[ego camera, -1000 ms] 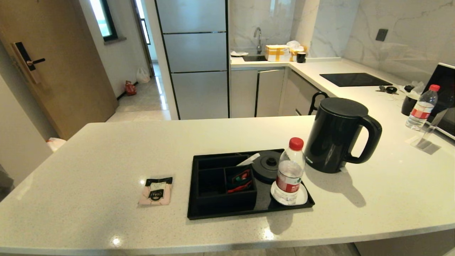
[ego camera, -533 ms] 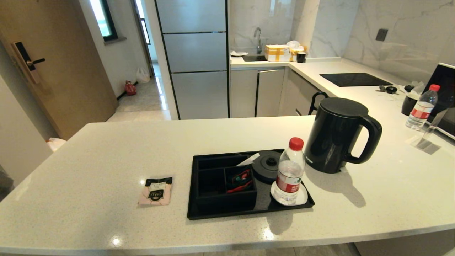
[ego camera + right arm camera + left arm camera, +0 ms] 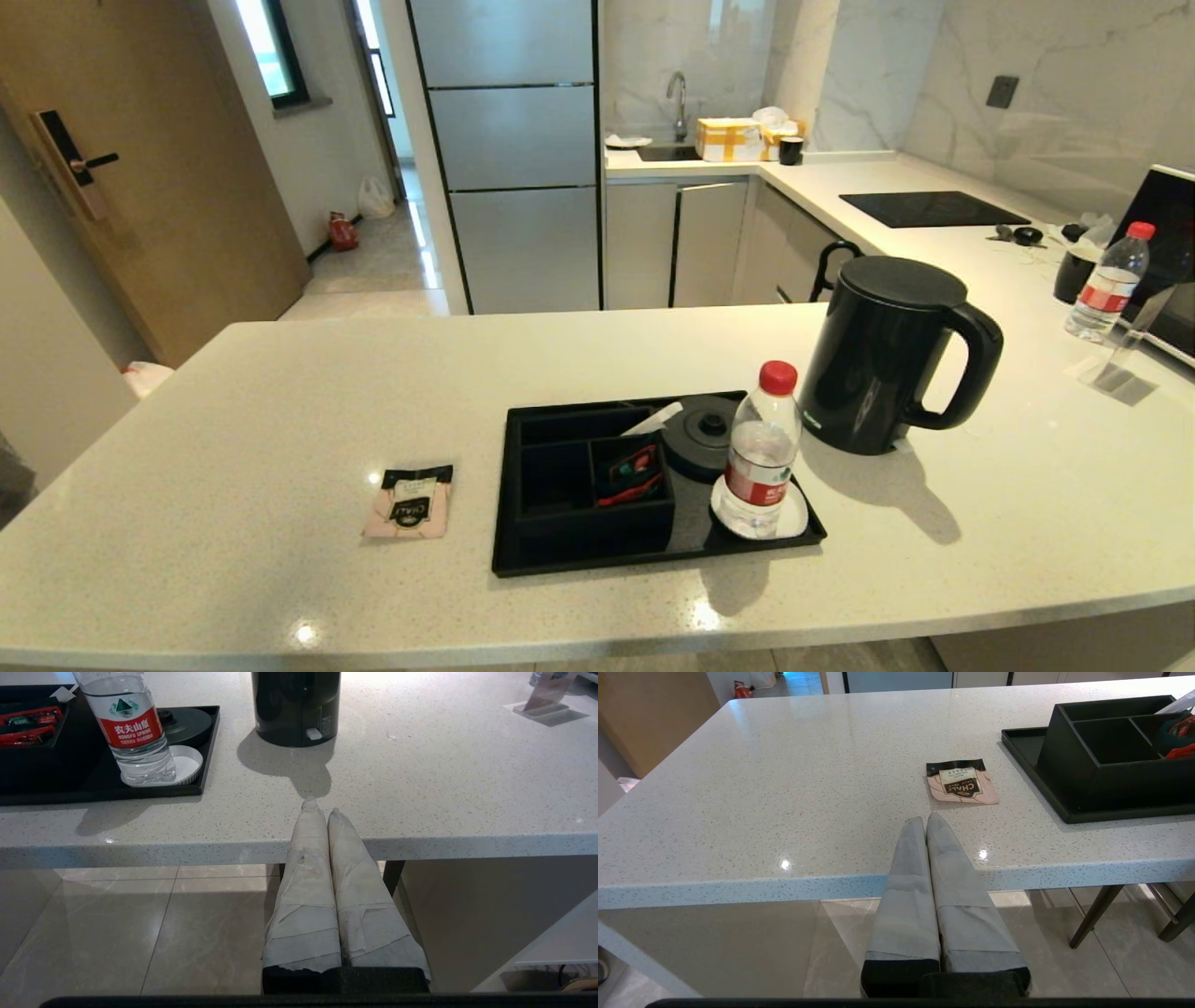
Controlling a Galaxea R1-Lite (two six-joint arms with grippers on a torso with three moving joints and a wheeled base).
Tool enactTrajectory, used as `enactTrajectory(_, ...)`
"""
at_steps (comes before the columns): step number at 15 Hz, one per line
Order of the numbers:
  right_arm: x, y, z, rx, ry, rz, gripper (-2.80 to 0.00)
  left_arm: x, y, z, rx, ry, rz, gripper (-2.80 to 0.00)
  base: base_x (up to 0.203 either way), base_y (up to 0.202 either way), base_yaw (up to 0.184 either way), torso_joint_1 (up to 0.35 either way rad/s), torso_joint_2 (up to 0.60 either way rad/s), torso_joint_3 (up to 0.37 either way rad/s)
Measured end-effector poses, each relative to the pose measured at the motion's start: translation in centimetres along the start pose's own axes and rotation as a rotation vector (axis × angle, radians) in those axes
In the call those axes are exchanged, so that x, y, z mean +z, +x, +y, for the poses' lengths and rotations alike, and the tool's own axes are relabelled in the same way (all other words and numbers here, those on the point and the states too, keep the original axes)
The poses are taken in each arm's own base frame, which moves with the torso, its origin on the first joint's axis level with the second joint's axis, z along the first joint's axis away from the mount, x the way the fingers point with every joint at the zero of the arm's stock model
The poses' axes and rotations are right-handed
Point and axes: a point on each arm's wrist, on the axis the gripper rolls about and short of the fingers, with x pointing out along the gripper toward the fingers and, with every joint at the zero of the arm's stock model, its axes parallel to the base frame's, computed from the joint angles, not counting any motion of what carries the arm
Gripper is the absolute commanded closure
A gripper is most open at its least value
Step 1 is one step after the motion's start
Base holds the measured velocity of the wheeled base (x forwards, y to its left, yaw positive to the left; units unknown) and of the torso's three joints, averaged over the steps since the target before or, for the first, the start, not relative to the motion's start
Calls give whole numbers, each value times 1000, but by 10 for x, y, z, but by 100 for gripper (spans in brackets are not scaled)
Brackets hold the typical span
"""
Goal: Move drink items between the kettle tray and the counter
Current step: Return the tea bag to its original position
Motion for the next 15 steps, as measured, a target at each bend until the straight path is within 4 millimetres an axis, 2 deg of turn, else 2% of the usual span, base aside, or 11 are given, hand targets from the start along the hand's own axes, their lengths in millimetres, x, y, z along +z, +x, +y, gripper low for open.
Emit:
enactTrajectory(8,0,0,0,0,0,0,0,0,0,0,-6,15,11,0,0,0,0,0,0,0)
enactTrajectory(10,0,0,0,0,0,1,0,0,-1,0,-16,91,46,0,0,0,0,0,0,0)
enactTrajectory(13,0,0,0,0,0,1,0,17,-4,0,-22,82,25,0,0,0,0,0,0,0)
enactTrajectory(15,0,0,0,0,0,0,0,46,-4,1,-15,65,21,0,0,0,0,0,0,0)
